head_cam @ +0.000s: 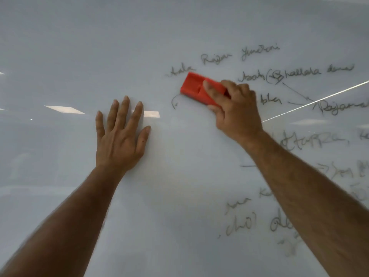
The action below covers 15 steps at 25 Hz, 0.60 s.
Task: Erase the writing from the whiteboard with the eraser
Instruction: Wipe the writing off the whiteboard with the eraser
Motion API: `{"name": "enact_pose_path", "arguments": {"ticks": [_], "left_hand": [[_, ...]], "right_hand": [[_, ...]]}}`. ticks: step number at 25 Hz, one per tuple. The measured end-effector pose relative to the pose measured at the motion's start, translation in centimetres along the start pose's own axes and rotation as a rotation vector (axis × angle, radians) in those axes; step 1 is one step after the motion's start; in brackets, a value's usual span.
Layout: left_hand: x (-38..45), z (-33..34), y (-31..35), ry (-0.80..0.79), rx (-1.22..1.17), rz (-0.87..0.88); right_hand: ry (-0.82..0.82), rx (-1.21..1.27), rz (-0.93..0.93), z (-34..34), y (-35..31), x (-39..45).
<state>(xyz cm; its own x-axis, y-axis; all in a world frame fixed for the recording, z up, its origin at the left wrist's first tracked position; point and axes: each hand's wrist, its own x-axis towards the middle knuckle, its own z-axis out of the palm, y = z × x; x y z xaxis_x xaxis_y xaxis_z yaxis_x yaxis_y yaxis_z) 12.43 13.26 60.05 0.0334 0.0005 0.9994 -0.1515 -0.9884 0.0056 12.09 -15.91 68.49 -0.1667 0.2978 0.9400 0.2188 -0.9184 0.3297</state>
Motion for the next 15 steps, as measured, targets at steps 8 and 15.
{"name": "enact_pose_path", "arguments": {"ticks": [8,15], "left_hand": [[-0.1,0.2,0.0,-0.013,0.037,0.0],[-0.1,0.1,0.2,-0.01,0.043,0.005]], "right_hand": [[0.016,-0.073,0.489,-0.4,5.5,7.7],[-0.035,0.015,0.191,1.1,-2.0,8.3]]}}
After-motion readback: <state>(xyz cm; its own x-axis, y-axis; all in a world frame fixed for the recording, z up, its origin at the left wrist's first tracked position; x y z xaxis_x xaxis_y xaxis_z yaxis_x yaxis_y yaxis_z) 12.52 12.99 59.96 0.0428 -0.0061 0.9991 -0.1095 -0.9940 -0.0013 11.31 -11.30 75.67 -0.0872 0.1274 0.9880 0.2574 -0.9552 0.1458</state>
